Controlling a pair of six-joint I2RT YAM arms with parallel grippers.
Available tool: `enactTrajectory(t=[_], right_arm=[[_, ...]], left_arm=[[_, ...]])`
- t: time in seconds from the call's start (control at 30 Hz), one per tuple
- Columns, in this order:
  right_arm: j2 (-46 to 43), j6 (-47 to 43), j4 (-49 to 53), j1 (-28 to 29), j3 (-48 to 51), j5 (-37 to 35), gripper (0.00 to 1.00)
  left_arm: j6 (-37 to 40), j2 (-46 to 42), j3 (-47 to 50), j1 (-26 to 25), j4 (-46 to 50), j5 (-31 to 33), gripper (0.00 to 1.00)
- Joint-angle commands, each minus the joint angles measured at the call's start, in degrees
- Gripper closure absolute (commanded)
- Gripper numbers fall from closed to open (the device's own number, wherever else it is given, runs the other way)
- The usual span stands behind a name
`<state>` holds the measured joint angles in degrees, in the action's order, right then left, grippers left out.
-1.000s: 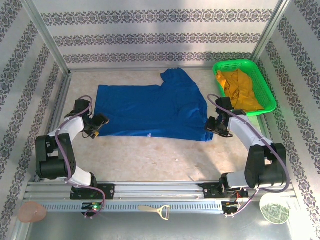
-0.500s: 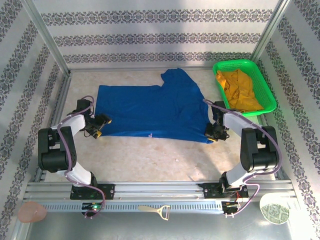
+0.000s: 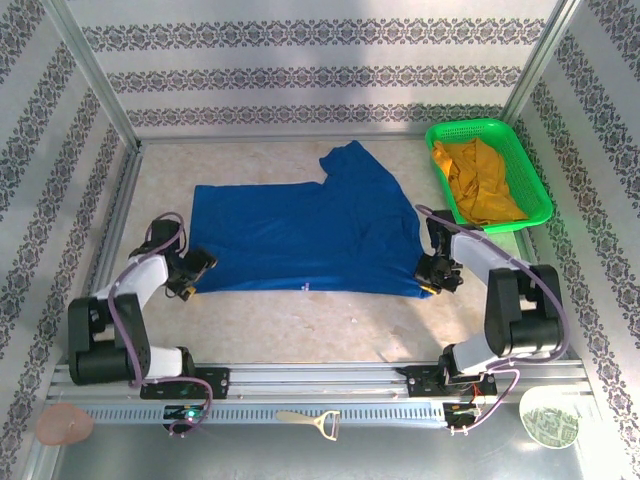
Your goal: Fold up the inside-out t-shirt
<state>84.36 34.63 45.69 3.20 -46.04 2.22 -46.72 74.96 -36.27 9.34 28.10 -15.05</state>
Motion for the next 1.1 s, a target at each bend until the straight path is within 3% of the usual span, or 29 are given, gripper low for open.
enactTrajectory(t=[0.0,0.1,0.2,0.4,0.57,0.7,1.07], right_arm=[[-5.56,3.06,4.72,-0.39,-1.63,-0.12,0.72],[-8.41,2.22,5.46,-0.19,-7.76,0.63,0.63],[-5.52,-0.95,3.69,0.65,-16.17,2.83,0.59],[11.68,-8.95,4.98,7.56,-34.89,0.77,0.56],[23.64,-11.38,8.47,12.83,-46.54,-4.39,0.53],[30.03,-12.21,9.67,15.87,-51.58,-7.8,0.48],[42.55,-13.64,17.21,21.82,-62.27,-17.35,0.49]], left_arm=[[-2.03,-6.06,0.14,-0.13,5.32,4.15,0.18],[-0.47,-8.07,-3.97,-0.15,6.05,4.36,0.15],[1.52,-6.58,-8.5,-0.16,3.9,2.08,0.12],[6.31,5.41,-16.46,-0.44,-0.6,-7.89,0.11],[8.91,11.19,-20.82,-2.22,0.86,-8.6,0.11],[8.98,12.57,-22.43,-3.51,0.93,-7.8,0.11],[7.17,16.83,-21.52,-5.03,-1.98,-10.02,0.11]])
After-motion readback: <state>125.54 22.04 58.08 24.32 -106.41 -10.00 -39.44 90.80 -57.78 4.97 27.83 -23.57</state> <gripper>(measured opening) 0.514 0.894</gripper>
